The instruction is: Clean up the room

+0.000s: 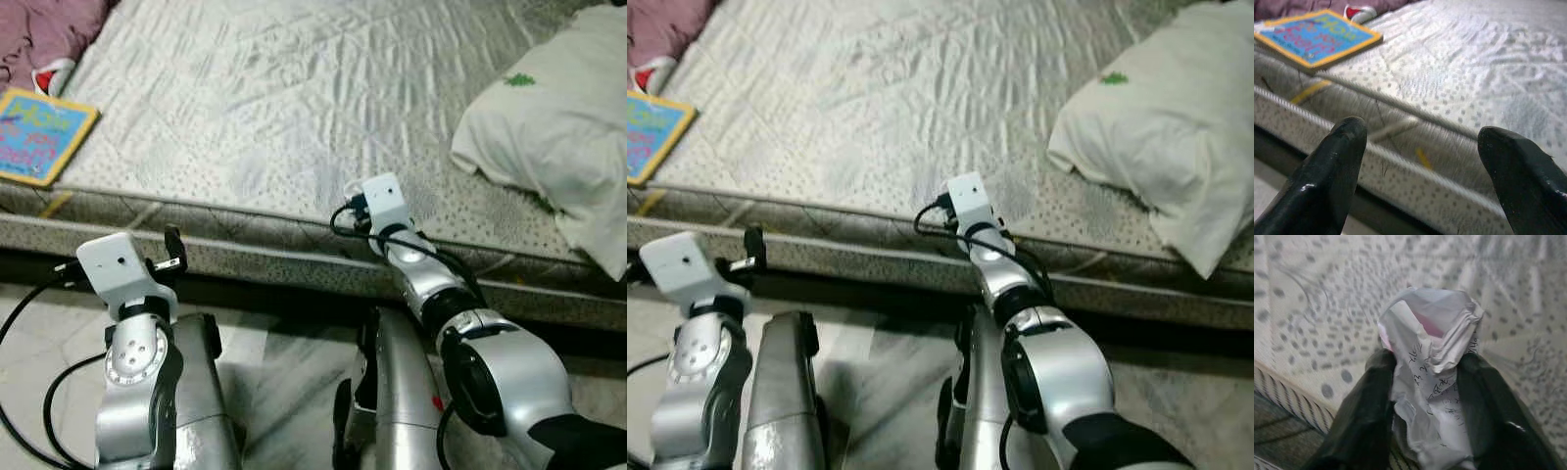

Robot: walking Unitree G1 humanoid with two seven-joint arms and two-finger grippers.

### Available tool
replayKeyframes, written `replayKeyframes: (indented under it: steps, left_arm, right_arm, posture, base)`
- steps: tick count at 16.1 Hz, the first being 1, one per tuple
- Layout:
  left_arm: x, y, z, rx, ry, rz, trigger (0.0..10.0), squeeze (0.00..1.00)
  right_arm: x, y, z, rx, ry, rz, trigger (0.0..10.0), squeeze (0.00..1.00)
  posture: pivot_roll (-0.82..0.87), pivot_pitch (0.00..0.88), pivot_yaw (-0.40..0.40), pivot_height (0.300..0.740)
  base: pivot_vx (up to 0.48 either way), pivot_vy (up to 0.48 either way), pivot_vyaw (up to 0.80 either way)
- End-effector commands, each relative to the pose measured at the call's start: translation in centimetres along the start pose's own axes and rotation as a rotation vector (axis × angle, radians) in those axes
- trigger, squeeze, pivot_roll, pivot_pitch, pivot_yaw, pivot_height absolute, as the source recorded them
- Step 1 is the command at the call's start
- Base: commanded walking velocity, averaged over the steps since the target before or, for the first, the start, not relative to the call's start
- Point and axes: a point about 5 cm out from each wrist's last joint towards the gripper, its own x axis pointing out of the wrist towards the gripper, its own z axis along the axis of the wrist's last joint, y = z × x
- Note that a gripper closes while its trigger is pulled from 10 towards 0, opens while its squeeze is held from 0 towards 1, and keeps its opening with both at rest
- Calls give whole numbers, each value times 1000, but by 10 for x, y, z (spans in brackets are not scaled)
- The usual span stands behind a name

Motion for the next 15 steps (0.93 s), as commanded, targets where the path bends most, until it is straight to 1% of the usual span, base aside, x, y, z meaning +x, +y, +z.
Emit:
replayKeyframes:
  steps: [1, 2, 4, 9, 12, 15]
  left_arm:
    - [1, 1, -2, -6, -1, -3, 10000, 0]
    - [8, 0, 0, -7, -16, -4, 10000, 0]
    - [15, 1, 3, -9, -39, -3, 10000, 0]
    - [29, 5, 7, -11, -84, 12, 10000, 0]
    - [37, 4, 10, -18, -109, 15, 10000, 0]
    - [40, 5, 9, -23, -117, 18, 10000, 0]
  right_arm:
    - [-1, -2, -4, 19, 21, 0, 0, 0]
    - [-1, -2, -4, 21, 22, 3, 0, 0]
    - [-1, -2, -4, 23, 22, 6, 0, 0]
    - [1, -3, 2, 44, 8, 13, 0, 0]
    - [2, 3, 8, 95, -18, 54, 0, 0]
    - [2, 3, 9, 201, -32, 69, 0, 0]
  posture:
    - [233, 51, -73, 489]
    - [227, 21, -75, 489]
    - [223, 0, -79, 489]
    - [220, 0, -89, 489]
    - [210, 0, -94, 489]
    - [197, 0, -86, 489]
  base:
    - [0, 0, 0]
    - [0, 0, 0]
    - [0, 0, 0]
    - [0, 0, 0]
    - [0, 0, 0]
    - [0, 0, 0]
